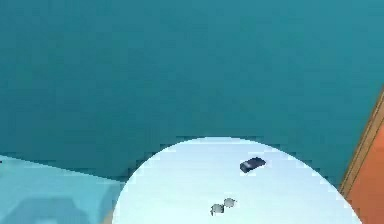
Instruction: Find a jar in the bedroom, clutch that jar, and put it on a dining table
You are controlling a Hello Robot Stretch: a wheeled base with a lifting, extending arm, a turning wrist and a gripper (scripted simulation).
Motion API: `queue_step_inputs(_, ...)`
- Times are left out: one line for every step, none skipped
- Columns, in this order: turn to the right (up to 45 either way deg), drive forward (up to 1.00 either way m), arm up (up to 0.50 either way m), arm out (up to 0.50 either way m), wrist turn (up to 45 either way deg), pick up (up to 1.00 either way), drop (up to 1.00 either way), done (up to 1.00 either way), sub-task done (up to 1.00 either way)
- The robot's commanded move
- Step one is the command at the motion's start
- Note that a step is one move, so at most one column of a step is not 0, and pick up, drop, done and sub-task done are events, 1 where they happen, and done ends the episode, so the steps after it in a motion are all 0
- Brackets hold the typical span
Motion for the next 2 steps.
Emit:
queue_step_inputs(45.0, 0.00, 0.00, 0.00, 0.0, 0.00, 0.00, 0.00, 0.00)
queue_step_inputs(-45.0, 0.00, 0.00, 0.00, 0.0, 0.00, 0.00, 0.00, 0.00)
